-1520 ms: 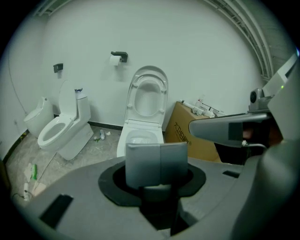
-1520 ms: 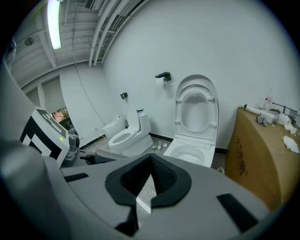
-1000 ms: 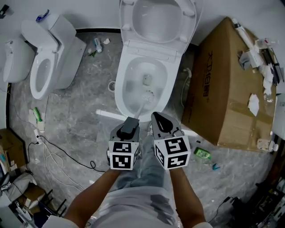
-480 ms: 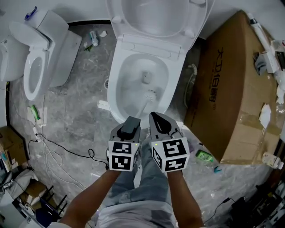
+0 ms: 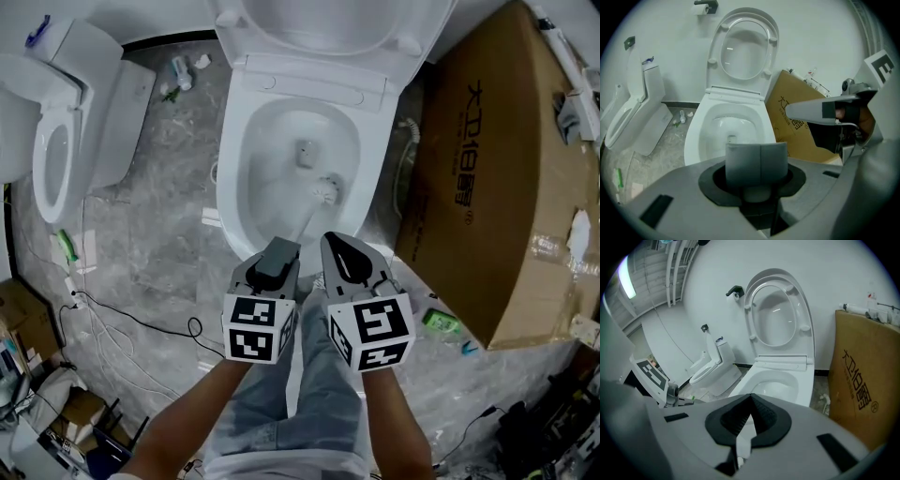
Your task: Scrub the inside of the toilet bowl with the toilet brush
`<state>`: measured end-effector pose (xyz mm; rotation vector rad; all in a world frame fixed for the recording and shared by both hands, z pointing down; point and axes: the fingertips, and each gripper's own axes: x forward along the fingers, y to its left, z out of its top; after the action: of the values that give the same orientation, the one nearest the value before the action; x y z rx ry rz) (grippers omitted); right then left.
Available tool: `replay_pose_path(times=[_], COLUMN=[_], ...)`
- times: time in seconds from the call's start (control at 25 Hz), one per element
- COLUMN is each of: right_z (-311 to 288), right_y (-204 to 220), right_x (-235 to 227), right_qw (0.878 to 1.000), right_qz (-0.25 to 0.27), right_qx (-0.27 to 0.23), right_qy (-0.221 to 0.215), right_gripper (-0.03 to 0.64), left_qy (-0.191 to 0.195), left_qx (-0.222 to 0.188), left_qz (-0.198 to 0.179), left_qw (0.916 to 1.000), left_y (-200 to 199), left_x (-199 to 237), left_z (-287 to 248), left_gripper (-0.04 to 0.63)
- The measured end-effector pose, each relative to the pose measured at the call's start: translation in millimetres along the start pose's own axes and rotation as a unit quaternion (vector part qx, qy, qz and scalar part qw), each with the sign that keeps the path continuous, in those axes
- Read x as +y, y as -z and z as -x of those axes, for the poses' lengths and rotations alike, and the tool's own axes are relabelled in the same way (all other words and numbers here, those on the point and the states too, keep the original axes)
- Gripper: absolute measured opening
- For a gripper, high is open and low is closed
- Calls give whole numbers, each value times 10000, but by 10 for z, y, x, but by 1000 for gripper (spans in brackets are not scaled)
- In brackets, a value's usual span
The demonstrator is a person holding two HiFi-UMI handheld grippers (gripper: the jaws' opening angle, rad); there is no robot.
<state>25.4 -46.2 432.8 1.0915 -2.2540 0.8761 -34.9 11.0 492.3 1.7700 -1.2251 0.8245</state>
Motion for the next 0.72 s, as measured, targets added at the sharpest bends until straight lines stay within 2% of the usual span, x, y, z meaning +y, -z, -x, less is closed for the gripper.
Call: replay_pose_path(times=[0.44, 0.72], right_z=[-249, -307], right_y=[204, 317], right_x=[-179, -244], right_qw=[9997, 9998], right_qz=[-139, -77], right_qx=[-160, -120], right_qy=[145, 143], right_gripper=[-2, -2], left_qy=[123, 86], left_qx=[-356, -626], left_qz=[-50, 184], left_qw=[9993, 9978], left_y=[-220, -443], left_x=[69, 167], left_z=[-387, -557], left_gripper=[153, 153])
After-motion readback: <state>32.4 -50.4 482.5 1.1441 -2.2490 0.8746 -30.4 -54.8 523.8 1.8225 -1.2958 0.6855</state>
